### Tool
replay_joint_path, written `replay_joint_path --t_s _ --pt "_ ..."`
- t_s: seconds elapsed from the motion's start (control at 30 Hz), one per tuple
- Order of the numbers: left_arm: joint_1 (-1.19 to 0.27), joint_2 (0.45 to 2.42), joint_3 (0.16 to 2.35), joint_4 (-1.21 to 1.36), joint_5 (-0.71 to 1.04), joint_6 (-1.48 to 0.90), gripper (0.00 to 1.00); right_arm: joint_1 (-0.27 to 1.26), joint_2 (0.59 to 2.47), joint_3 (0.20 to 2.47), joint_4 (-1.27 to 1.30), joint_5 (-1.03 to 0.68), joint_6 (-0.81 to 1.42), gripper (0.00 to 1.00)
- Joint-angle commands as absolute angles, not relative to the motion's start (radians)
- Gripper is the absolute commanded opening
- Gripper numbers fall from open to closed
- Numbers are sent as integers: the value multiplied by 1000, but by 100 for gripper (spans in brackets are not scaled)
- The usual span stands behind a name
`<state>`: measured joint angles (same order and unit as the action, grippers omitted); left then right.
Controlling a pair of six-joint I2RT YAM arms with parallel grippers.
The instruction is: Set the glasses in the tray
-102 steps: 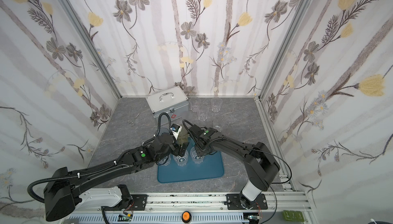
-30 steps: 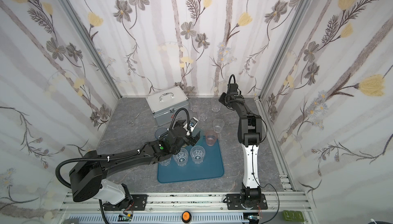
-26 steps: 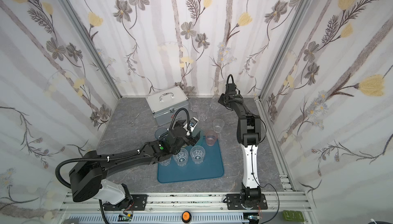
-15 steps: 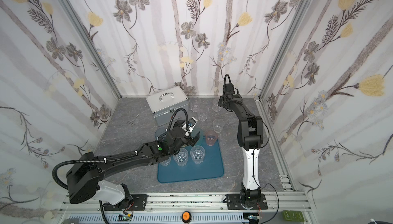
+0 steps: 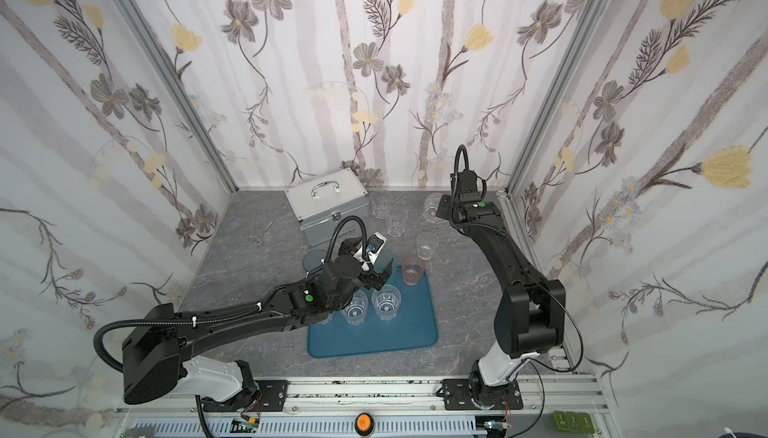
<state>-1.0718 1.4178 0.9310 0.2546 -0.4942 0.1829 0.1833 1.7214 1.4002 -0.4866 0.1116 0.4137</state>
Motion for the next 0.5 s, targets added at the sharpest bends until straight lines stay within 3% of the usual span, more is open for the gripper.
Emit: replay_joint_path --t_s 0.0,0.47 --pt "-1087 1405 936 279 -521 163 100 189 1618 1316 -472 127 404 0" --pt "-1153 1458 942 278 -496 107 100 240 1252 996 -755 235 350 0"
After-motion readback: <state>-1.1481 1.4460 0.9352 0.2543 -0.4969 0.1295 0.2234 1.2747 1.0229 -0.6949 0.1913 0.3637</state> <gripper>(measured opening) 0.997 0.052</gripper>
